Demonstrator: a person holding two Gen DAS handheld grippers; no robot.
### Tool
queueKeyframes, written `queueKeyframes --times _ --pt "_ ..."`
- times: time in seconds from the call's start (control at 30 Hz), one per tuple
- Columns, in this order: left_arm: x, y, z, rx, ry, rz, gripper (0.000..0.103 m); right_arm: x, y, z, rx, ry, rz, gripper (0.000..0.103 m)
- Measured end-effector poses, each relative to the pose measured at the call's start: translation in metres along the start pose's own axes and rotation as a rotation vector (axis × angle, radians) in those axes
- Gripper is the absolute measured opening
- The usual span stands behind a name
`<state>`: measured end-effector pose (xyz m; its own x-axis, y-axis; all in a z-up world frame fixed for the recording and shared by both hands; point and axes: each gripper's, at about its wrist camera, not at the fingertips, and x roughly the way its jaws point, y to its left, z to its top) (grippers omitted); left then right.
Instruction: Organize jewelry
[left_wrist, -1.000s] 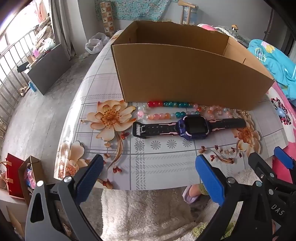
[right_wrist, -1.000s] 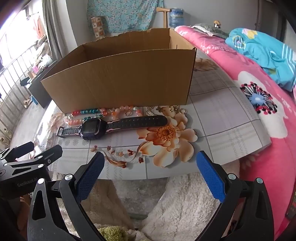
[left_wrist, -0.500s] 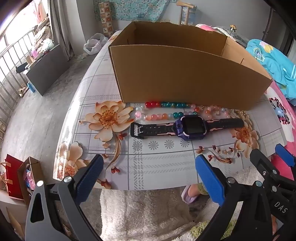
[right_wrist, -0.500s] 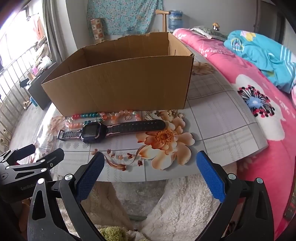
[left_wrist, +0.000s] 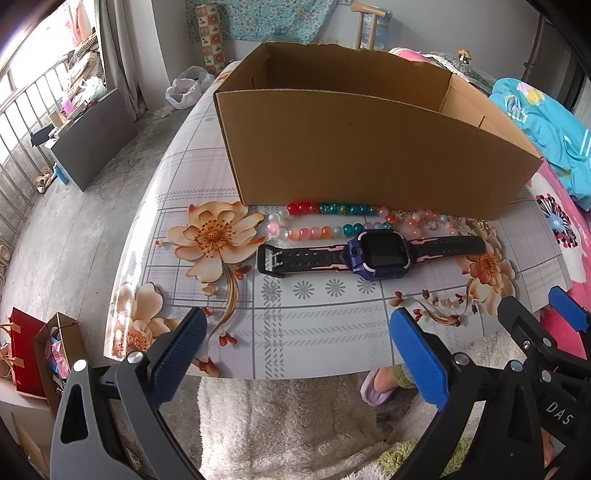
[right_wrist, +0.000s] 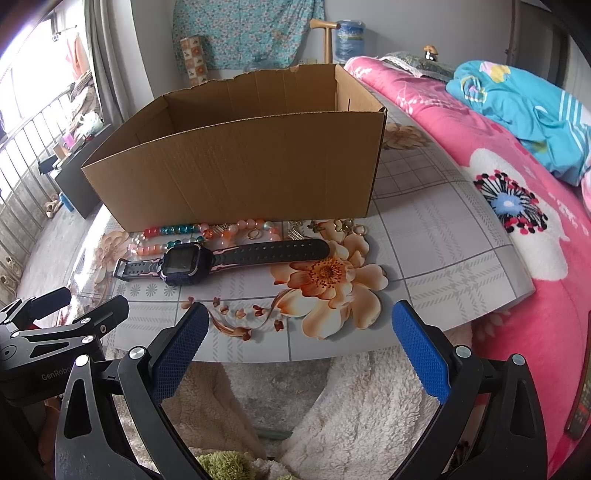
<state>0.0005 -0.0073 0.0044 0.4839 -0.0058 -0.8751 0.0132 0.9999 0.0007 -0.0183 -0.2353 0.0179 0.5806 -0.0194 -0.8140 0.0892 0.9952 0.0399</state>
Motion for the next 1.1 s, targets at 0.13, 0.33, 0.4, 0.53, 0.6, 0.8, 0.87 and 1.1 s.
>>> queueKeyframes --times 0.13,0.33,0.4,0.53,0.6,0.8,0.87,1.1 --pt "-0.0002 -0.0003 -0.0004 0.000 -0.001 0.000 0.097 -0.0001 0.0000 0.0001 0.000 -0.001 0.000 0.095" --pt "-0.0004 -0.0004 -0.0002 -0.001 0.000 -0.001 0.097 -0.0003 -0.0004 0.0011 -0.001 0.000 -0.001 0.095" --pt "0.0000 0.0003 -0.0006 0.000 -0.001 -0.001 0.097 -0.0004 -0.0007 0.0011 0.000 0.000 0.001 0.095" --pt "-0.0002 0.0000 -0.0004 0.000 0.000 -0.002 0.097 0.0000 -0.0001 0.0009 0.000 0.000 0.000 0.095" --pt "0.0001 0.0008 -0.0007 0.000 -0.001 -0.002 0.097 0.0000 -0.0002 0.0012 0.001 0.000 -0.001 0.095" --pt "-0.0001 0.0005 -0.0006 0.001 -0.001 -0.003 0.097 -0.0004 -0.0003 0.0014 0.000 -0.002 -0.002 0.095" --pt "0.0002 0.0011 -0.0008 0.001 -0.001 -0.003 0.097 -0.0010 -0.0008 0.0016 0.000 -0.002 -0.002 0.095" --pt "0.0035 0.0001 -0.0014 0.002 0.000 -0.004 0.097 -0.0010 -0.0009 0.0017 0.000 -0.003 -0.003 0.095"
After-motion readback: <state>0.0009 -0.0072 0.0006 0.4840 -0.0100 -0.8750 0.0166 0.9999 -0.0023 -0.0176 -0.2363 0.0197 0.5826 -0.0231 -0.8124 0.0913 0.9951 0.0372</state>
